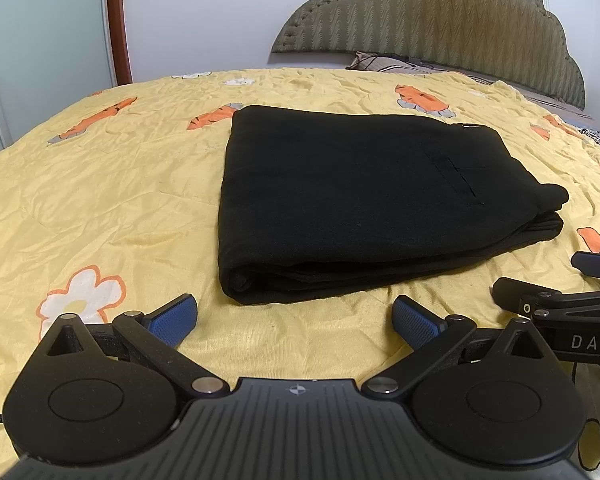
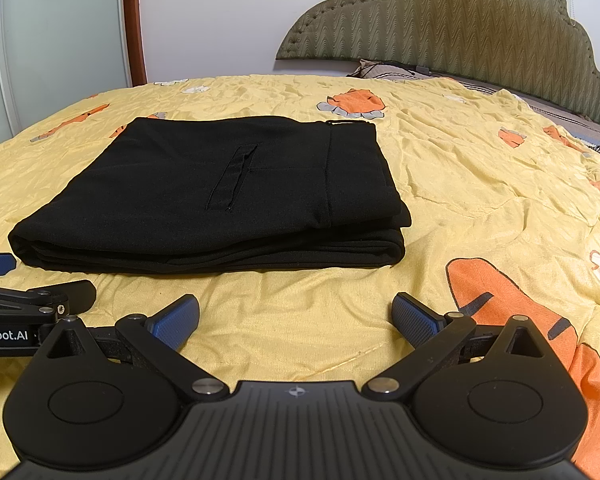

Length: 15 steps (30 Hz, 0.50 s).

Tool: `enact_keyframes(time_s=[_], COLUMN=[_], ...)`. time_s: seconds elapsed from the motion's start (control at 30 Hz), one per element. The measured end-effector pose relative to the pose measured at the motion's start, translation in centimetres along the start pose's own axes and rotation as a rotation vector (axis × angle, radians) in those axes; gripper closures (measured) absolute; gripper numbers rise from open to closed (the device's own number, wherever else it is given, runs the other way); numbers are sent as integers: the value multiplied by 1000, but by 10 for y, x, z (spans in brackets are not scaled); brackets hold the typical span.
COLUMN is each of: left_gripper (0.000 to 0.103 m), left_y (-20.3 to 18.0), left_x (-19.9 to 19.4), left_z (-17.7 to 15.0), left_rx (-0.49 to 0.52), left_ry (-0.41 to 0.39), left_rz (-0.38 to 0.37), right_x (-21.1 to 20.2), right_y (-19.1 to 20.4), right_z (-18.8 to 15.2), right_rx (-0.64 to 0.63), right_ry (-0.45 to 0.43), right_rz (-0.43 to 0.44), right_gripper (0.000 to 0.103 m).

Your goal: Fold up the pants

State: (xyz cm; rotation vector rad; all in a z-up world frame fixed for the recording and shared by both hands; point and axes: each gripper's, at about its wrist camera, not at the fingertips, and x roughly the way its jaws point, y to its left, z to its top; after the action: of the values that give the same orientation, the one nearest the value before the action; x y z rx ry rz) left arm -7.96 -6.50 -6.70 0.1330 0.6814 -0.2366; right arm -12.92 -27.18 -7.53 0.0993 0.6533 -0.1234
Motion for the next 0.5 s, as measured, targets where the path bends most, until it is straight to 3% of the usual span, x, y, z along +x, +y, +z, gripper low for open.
enact_keyframes(time_s=[0.5], left_gripper=[0], left_y=[1], left_x=[-1], left_z=[0], left_rx=[-2], left_ry=[2], left_rz=[-2], right_x=[0], right_y=[0], right_z=[0], right_rx=[0], right_ry=[0], right_rz=[0], right_gripper=[0])
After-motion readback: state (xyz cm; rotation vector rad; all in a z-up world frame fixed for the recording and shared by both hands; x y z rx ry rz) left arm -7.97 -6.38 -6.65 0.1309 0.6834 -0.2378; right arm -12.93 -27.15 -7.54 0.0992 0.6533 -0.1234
